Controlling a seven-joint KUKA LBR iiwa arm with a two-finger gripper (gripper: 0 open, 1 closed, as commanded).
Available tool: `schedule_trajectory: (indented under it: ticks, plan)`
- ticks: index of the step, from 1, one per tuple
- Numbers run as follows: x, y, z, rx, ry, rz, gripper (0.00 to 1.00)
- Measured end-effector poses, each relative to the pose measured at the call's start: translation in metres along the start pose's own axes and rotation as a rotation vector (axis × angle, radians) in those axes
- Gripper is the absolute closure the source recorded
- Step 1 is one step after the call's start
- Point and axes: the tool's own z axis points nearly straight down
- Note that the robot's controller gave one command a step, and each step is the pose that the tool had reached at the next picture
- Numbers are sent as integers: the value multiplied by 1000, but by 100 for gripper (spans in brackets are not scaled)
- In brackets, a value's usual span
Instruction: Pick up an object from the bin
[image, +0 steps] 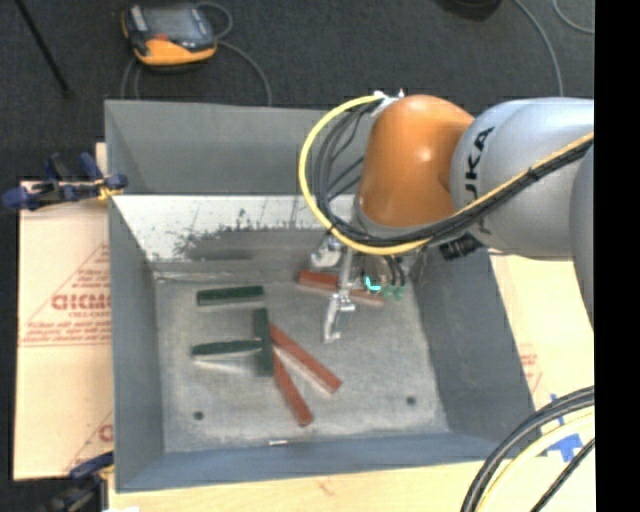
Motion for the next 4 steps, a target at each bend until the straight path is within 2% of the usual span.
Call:
schedule_trajectory:
  ticks: [1, 2, 3, 4]
  plan:
    - [-1, 0, -5, 0, -7, 1, 0]
    - [4, 15, 42, -1, -15, 26, 0]
    - [27, 34, 105, 0, -20, 78, 100]
    - [27, 34, 105, 0, -20, 79, 100]
